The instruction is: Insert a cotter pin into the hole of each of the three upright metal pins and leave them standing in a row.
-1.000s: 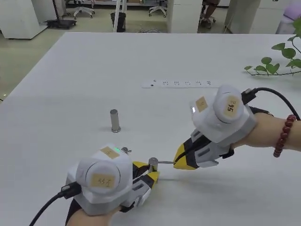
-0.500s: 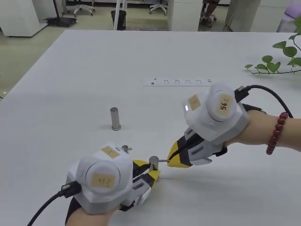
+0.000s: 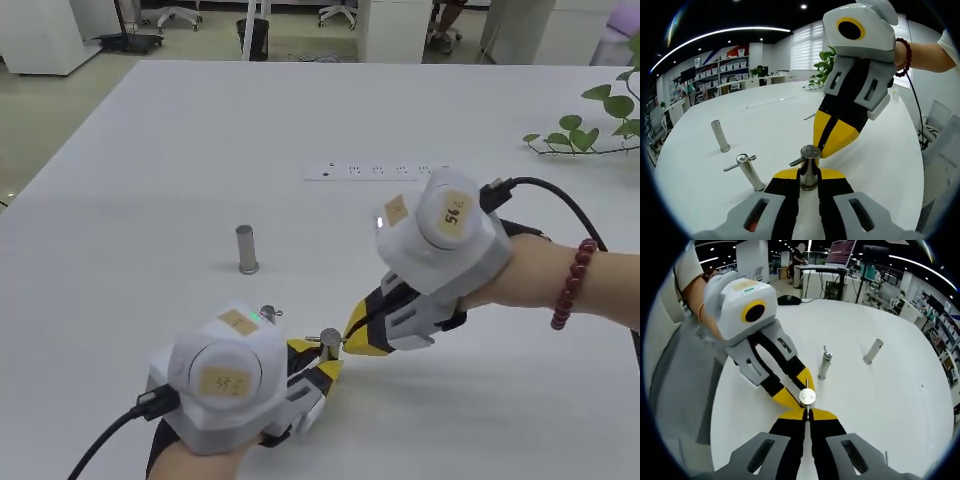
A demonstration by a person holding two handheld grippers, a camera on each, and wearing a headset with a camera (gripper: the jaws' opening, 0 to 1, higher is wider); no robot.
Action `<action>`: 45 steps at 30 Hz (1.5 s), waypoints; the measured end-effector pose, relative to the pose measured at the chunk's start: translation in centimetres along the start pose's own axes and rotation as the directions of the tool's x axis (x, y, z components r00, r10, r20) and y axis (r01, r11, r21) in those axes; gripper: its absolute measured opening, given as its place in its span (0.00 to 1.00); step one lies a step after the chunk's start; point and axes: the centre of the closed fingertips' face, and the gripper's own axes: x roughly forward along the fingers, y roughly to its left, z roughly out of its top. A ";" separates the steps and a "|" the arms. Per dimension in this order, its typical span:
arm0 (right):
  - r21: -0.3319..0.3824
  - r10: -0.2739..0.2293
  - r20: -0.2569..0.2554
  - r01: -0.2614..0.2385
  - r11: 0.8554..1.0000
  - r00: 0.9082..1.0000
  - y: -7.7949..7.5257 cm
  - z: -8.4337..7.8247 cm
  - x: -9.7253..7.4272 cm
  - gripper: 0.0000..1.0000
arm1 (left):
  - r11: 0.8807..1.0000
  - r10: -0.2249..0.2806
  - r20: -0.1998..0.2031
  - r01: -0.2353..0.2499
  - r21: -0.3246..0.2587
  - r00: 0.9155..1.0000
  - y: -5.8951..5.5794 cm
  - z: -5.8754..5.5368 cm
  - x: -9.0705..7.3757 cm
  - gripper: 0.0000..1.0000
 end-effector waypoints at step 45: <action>-0.003 -0.039 -0.023 0.039 0.999 0.999 0.5 -0.4 -0.6 0.10 | 1.000 0.008 0.001 -0.008 -0.024 1.000 -0.1 -0.2 0.1 0.11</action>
